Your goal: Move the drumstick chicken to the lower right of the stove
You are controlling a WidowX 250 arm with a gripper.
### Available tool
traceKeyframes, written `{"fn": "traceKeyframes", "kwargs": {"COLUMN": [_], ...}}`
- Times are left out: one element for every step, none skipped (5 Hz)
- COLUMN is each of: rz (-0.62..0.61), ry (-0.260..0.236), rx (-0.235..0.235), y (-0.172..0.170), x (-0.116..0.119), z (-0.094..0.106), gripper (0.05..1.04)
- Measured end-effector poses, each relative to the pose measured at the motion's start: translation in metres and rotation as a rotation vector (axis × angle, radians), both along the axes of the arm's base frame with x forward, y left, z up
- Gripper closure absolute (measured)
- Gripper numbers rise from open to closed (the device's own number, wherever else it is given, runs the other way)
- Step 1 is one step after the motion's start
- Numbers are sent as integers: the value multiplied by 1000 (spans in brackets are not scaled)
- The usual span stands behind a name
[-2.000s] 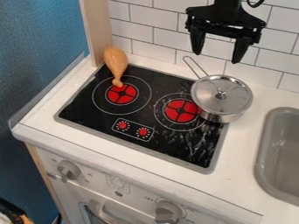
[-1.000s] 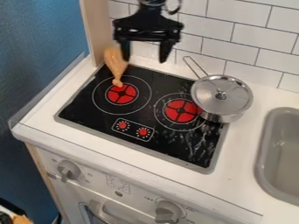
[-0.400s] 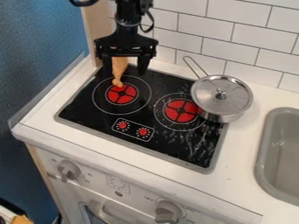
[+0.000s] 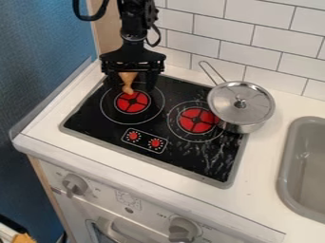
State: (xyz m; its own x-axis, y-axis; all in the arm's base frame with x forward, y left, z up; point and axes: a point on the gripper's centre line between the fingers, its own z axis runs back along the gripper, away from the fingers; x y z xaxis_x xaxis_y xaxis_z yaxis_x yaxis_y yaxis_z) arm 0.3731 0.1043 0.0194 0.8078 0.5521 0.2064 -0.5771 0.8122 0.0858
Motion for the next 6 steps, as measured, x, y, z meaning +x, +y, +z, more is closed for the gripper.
{"fn": "traceKeyframes", "kwargs": {"rz": [21, 45, 106, 121, 126, 130], "ry": [5, 0, -11, -10, -8, -2], "rx": [-9, -9, 13, 9, 8, 1], "y": [3, 9, 14, 12, 10, 9], "x": [1, 2, 2, 2, 2, 2], "z": [-5, -7, -9, -11, -11, -11], "gripper": [83, 136, 419, 715, 853, 858]}}
